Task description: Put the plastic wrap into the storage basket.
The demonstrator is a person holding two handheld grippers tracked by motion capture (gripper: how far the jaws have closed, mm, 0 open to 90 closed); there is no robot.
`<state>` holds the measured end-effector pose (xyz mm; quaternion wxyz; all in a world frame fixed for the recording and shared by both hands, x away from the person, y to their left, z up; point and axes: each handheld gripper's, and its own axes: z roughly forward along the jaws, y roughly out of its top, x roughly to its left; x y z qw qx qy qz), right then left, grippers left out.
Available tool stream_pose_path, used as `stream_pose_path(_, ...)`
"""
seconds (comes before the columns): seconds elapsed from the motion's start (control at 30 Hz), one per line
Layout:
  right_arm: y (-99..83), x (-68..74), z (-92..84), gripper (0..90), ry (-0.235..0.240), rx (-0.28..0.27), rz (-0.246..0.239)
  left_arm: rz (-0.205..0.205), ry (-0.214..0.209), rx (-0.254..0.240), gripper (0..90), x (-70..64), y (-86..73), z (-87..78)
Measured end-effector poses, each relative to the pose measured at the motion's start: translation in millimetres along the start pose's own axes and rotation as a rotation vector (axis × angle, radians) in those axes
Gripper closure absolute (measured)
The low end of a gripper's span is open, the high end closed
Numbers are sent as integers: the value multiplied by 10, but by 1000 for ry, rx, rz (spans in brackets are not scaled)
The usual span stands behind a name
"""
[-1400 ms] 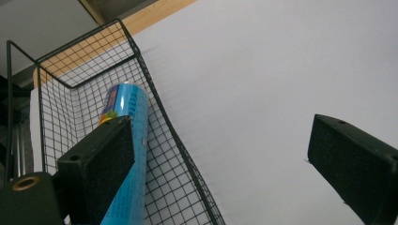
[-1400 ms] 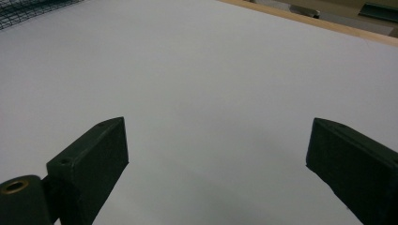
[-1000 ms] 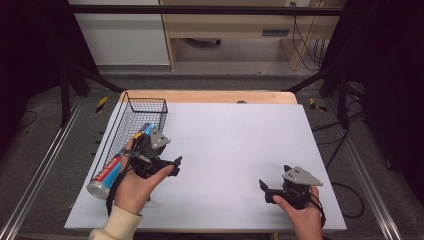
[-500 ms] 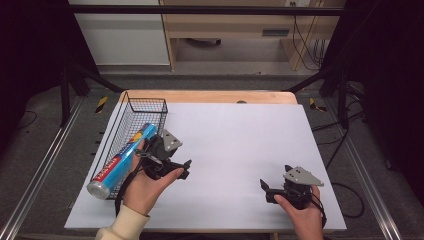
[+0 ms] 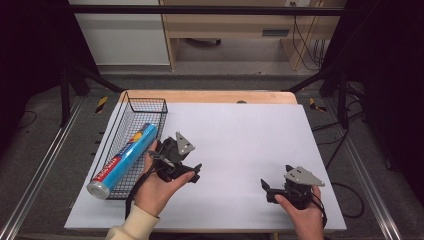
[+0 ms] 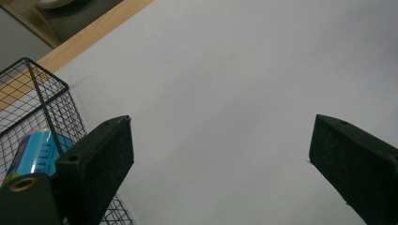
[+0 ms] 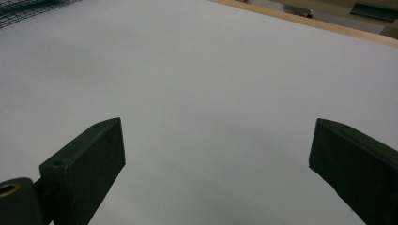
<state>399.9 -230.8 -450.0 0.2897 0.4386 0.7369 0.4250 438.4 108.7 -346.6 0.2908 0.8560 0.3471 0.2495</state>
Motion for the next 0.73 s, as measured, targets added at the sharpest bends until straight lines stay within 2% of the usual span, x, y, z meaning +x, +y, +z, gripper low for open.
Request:
stream_pose_path(0.23,-2,-7,1,43,-3,1,-1,-1,-30,-8,66,-70,-74,184)
stream_pose_path(0.27,-3,-9,2,43,-4,3,-2,-16,-45,-3,65,-88,-101,236)
stream_pose_path(0.53,-15,-26,5,43,-24,12,-11,-54,-127,-19,61,-164,-288,631)
stream_pose_path(0.63,-13,-26,4,39,-33,5,-15,-45,-136,-54,61,-155,-372,704)
stream_pose_path(0.73,-16,-25,33,37,-46,10,-21,-62,-156,-106,61,-130,-479,739)
